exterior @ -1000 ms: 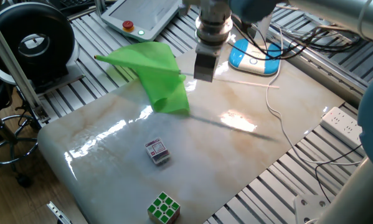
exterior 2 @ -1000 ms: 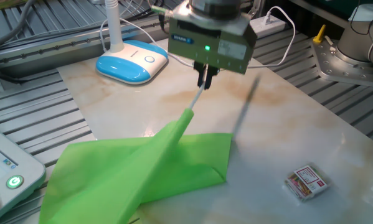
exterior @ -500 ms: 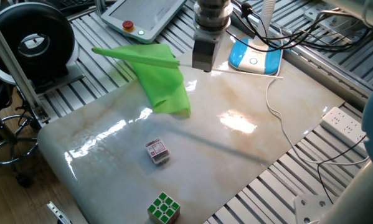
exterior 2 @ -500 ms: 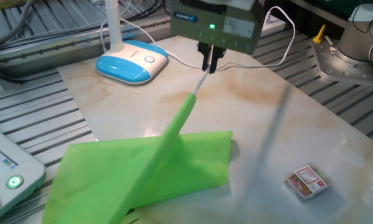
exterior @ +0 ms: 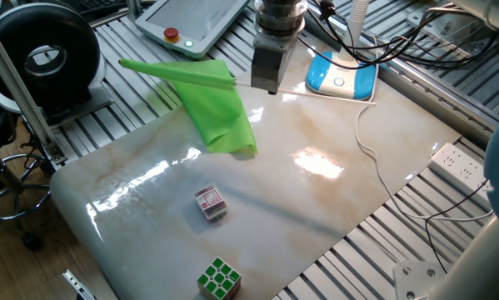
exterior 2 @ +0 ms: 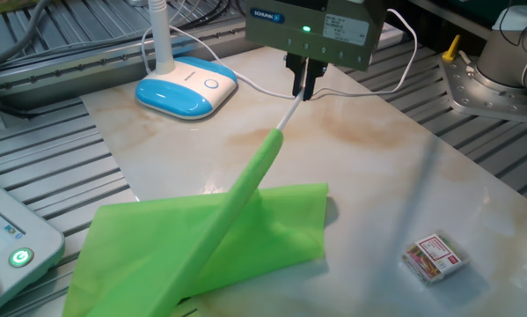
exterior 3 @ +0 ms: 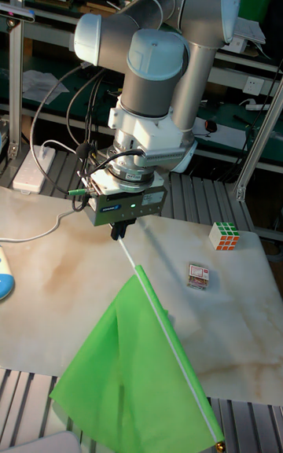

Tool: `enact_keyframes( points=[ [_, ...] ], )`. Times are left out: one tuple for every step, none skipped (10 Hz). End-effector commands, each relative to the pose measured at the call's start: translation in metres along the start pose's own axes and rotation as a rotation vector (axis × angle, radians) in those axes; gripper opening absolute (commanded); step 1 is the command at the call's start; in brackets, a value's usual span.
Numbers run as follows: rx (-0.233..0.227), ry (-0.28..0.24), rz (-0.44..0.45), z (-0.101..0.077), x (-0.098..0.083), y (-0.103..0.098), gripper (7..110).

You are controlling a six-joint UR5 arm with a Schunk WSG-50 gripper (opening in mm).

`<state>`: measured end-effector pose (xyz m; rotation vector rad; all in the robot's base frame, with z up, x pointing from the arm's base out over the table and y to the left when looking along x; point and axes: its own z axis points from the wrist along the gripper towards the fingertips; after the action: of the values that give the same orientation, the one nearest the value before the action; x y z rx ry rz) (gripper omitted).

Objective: Wave the flag

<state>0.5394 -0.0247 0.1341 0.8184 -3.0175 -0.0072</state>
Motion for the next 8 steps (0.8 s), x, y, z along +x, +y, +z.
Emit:
enact_keyframes(
  points=[
    [-0.035, -0.031, 0.025, -0.002, -0.009, 0.008, 7],
    [-0.033, -0.044, 0.032, -0.002, -0.012, 0.008, 7],
    [-0.026, -0.059, 0.038, -0.002, -0.016, 0.006, 7],
    [-0.015, -0.076, 0.046, -0.003, -0.02, 0.003, 7],
    [0.001, -0.1, 0.054, -0.003, -0.026, -0.001, 7],
    [0.013, -0.115, 0.062, -0.004, -0.029, -0.004, 7],
    [0.02, -0.123, 0.07, -0.004, -0.031, -0.006, 7],
    [0.023, -0.132, 0.073, -0.004, -0.033, -0.007, 7]
  ],
)
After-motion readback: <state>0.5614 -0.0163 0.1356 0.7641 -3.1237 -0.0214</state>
